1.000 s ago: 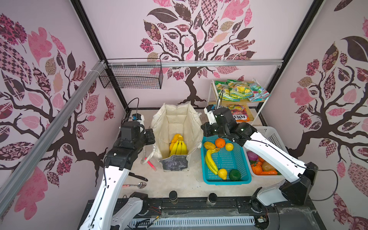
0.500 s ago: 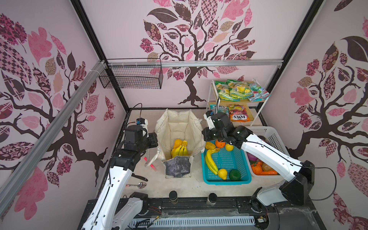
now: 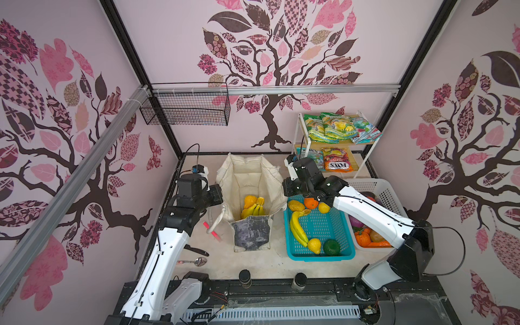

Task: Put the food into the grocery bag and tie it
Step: 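Move the right gripper toward the candy shelf farther from the robot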

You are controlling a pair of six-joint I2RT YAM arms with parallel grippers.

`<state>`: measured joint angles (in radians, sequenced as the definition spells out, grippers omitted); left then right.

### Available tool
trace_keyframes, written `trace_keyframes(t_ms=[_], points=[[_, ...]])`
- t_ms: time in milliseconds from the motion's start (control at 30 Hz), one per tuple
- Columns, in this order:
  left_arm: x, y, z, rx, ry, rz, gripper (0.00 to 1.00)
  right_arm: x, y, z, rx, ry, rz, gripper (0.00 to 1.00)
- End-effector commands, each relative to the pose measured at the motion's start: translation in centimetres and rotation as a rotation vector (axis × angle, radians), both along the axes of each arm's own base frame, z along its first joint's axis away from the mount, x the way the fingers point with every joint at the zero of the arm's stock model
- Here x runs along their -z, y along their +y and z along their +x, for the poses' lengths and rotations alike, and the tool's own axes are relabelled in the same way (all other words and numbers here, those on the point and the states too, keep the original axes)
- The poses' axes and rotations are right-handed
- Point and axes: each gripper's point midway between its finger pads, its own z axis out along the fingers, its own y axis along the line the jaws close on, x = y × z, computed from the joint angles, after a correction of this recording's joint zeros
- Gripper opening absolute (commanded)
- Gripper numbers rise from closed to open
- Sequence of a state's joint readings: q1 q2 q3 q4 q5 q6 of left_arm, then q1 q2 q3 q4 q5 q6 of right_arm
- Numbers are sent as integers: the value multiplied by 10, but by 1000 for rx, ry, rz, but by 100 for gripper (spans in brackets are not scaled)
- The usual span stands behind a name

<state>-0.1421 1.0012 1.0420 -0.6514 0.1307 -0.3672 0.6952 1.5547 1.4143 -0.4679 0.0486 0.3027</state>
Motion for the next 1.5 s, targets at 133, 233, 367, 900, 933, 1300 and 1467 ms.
trace_keyframes(t_ms=[133,233,367,900,933,1300,1467], points=[[-18,2,3,-3,-71,7,0,-2,4,9,1,-13,6,0],[-10,0,-2,14,-63,3,0,-8,1,5,1,-24,13,22],[-4,0,-6,17,-62,5,0,-40,-10,0,15,-82,17,75],[-3,2,-12,20,-69,13,0,-245,-144,6,251,-405,336,99],[-4,2,-12,20,-71,14,0,-247,-156,11,287,-417,332,99],[-3,0,-13,28,-68,12,0,-260,-243,76,465,-422,283,97],[-3,1,-13,24,-70,15,0,-247,-256,102,497,-400,217,94]])
